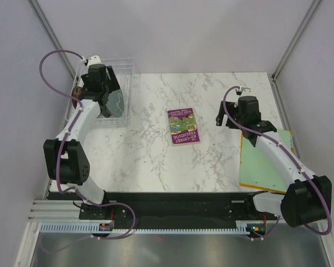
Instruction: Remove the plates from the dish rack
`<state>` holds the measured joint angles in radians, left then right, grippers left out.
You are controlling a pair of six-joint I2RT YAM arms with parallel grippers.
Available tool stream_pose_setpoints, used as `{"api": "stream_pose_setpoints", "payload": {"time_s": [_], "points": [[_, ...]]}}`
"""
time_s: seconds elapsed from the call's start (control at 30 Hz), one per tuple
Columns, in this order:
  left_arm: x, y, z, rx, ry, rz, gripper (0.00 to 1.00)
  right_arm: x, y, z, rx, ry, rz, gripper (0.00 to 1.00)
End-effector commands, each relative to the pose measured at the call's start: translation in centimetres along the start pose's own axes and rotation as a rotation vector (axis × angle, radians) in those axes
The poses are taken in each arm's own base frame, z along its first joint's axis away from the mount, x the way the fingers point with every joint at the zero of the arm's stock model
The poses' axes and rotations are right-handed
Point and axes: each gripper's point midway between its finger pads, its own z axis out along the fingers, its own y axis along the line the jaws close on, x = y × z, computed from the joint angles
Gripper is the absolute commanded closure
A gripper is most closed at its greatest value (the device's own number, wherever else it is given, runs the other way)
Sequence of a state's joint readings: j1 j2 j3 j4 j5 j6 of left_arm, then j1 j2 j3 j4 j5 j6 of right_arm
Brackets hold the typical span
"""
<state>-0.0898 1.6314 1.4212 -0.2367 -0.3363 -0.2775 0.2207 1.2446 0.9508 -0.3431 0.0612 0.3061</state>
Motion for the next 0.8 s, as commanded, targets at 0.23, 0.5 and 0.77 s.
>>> {"api": "stream_pose_setpoints", "payload": {"time_s": [0.23, 0.5, 0.77], "points": [[0.5, 0.6, 4.4, -0.088, 0.010, 0.080, 0.48, -0.8, -0.7, 0.5, 0.038, -0.039, -0.034, 0.02], [0.2, 0.3, 5.5, -0.109, 0.017, 0.094, 0.98, 0.2, -0.8, 1.2, 0.040, -0.004, -0.029, 0.02], [-6.9, 0.1, 1.9, -0.161, -0.154, 0.121, 0.98, 0.5, -0.1, 1.1, 0.005, 0.006, -0.001, 0.02]]}}
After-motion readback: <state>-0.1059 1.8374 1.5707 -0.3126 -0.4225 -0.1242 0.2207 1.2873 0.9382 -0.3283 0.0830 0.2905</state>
